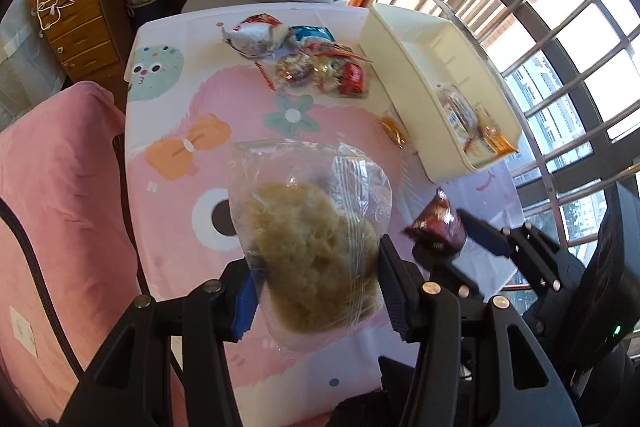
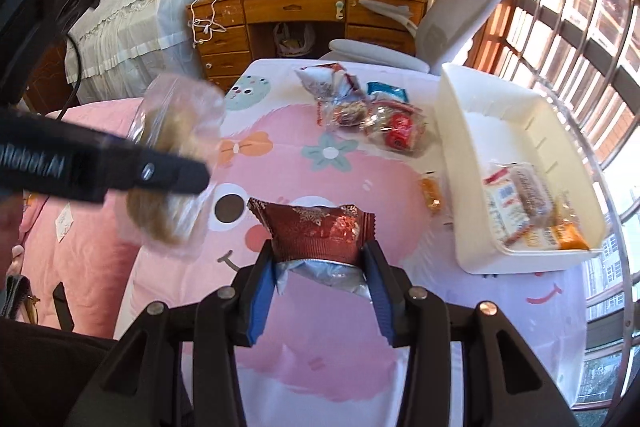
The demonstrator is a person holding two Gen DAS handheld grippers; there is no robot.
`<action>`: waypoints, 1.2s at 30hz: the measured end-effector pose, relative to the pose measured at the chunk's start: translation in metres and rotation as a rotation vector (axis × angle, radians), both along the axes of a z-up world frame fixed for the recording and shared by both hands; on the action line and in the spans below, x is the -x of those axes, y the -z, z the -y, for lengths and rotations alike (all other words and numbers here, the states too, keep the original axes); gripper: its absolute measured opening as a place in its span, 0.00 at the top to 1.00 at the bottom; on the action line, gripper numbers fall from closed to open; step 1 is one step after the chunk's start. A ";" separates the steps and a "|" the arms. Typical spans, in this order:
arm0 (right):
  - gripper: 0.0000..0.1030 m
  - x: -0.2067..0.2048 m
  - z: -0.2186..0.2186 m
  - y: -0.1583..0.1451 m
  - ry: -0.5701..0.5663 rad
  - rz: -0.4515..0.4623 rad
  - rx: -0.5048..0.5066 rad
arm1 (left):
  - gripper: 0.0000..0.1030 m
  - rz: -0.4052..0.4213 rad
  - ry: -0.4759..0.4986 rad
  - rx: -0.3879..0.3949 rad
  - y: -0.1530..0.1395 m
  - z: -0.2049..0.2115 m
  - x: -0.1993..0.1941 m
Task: Organize snacks
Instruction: 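Carry the puffed-snack bag and dark red candy over the white tray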
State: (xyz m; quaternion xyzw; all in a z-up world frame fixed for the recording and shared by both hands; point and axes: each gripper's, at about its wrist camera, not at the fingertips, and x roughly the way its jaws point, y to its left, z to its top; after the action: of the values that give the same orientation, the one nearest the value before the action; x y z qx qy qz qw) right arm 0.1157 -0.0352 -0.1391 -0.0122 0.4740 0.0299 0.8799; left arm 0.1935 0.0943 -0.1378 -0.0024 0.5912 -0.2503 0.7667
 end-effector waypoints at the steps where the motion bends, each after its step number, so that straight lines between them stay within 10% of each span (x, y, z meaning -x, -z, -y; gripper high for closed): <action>1: 0.58 0.003 0.004 -0.002 0.007 0.003 0.004 | 0.50 -0.003 0.003 0.001 -0.001 0.002 0.005; 36: 0.56 0.019 0.223 -0.049 -0.053 0.042 0.022 | 0.50 0.110 -0.081 0.076 -0.036 0.197 0.041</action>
State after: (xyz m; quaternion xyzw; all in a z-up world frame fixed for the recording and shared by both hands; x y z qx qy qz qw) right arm 0.0968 -0.2579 -0.0903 -0.0350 0.4553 0.0479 0.8884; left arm 0.1521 -0.1032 -0.1023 -0.0417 0.5377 -0.2411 0.8069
